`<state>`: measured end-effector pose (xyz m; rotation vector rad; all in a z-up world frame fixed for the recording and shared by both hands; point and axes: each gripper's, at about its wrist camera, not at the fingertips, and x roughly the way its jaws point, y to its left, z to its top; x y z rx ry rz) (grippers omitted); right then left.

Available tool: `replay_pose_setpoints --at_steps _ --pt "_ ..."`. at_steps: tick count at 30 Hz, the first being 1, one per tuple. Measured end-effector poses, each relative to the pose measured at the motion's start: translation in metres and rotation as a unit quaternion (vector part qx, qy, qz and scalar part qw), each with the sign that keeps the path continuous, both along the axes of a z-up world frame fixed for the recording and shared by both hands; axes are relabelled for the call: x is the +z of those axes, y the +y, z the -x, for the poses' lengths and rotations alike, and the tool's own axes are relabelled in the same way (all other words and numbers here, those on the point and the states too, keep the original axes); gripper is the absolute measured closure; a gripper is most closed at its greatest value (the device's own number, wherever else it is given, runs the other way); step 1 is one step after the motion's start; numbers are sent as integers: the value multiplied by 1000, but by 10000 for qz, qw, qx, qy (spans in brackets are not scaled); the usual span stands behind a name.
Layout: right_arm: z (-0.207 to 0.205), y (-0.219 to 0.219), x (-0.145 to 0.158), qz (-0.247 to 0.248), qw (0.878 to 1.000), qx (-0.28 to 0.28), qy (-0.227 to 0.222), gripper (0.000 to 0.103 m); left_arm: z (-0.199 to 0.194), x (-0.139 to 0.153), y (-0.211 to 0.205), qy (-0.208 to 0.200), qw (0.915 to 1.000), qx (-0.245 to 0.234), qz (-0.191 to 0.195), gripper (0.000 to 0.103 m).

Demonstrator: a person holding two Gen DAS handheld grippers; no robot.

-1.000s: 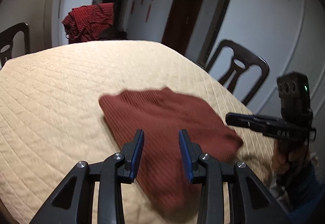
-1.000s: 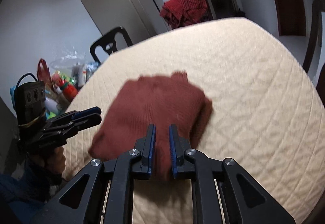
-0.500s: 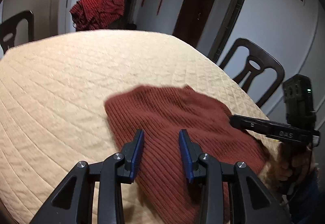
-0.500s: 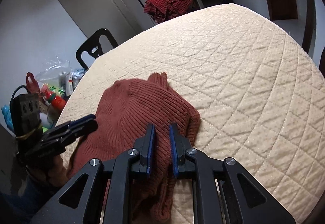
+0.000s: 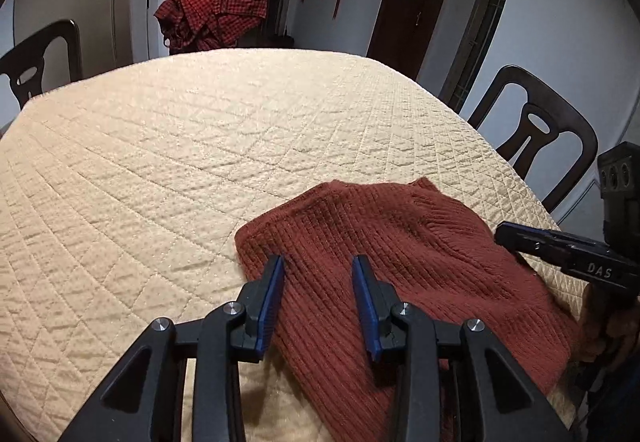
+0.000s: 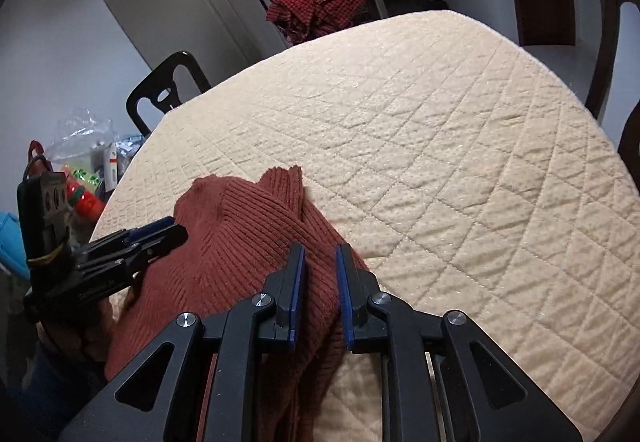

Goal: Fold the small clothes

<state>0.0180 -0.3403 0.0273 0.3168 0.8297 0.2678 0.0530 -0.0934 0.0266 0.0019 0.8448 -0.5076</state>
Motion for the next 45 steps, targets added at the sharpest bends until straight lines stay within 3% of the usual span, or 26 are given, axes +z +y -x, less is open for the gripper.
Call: replay_pose_setpoints --at_steps 7,15,21,28,32,39,41,42,45 --pt "34 10 20 83 9988 290 -377 87 23 17 -2 -251 9996 -93 -111 65" --pt "63 32 22 432 9953 685 -525 87 59 29 4 -545 9980 -221 -219 65" --pt "87 33 16 522 9932 864 -571 87 87 24 11 -475 9978 -393 -223 65" --pt "90 31 -3 656 9939 832 -299 87 103 8 17 -266 9983 -510 -99 65" --pt "90 28 -6 579 9948 789 -295 87 107 -4 14 -184 9982 -557 -140 64" --pt "87 12 7 -36 9979 589 -256 86 100 1 25 19 9984 -491 285 62" --pt "83 2 12 -306 9981 415 -344 66 95 6 28 -16 9982 -427 424 59" --pt "79 -2 12 -382 9982 311 -348 47 92 8 29 -34 9982 -371 471 58" --pt "62 -15 5 -749 9970 5 -171 43 77 7 32 67 9976 -175 673 58"
